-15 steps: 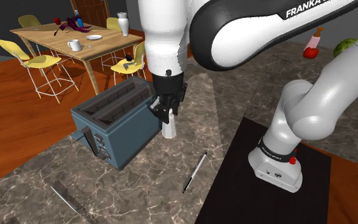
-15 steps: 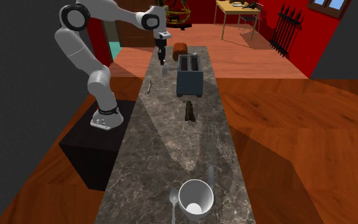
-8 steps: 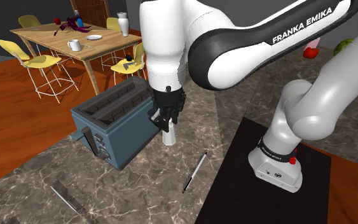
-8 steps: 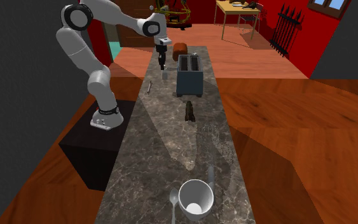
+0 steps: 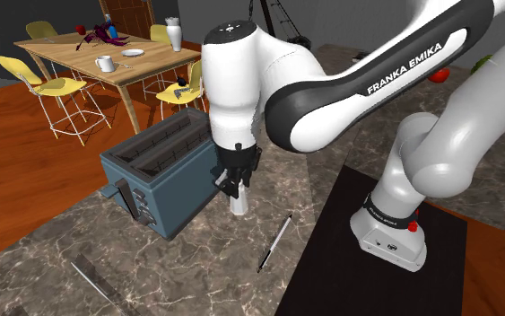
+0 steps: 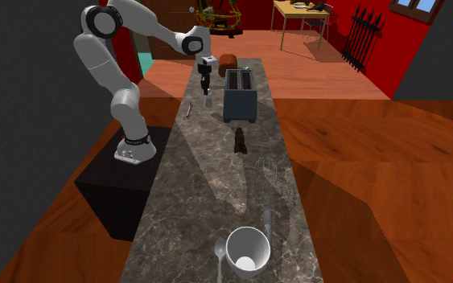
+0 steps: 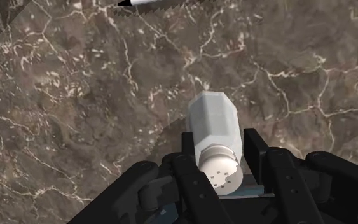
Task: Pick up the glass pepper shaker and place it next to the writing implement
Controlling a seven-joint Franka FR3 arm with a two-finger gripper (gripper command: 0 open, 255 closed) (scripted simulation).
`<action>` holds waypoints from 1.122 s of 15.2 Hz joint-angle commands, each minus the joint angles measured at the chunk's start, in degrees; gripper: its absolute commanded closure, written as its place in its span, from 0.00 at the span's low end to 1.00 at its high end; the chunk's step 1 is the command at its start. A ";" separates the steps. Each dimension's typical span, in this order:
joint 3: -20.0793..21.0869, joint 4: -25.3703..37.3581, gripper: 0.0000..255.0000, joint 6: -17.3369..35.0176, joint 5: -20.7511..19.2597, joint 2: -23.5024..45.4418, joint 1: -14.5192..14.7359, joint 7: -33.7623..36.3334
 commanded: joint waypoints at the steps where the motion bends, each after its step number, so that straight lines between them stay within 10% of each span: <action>1: 0.20 -0.89 1.00 1.73 -0.38 0.87 -0.18 0.30; 12: 0.66 -2.24 1.00 4.47 -1.08 2.42 -0.39 1.09; 13: 0.66 -2.24 0.00 4.47 -1.08 2.42 -0.39 1.09; 17: 0.66 -2.24 0.00 4.47 -1.08 2.42 -0.39 1.09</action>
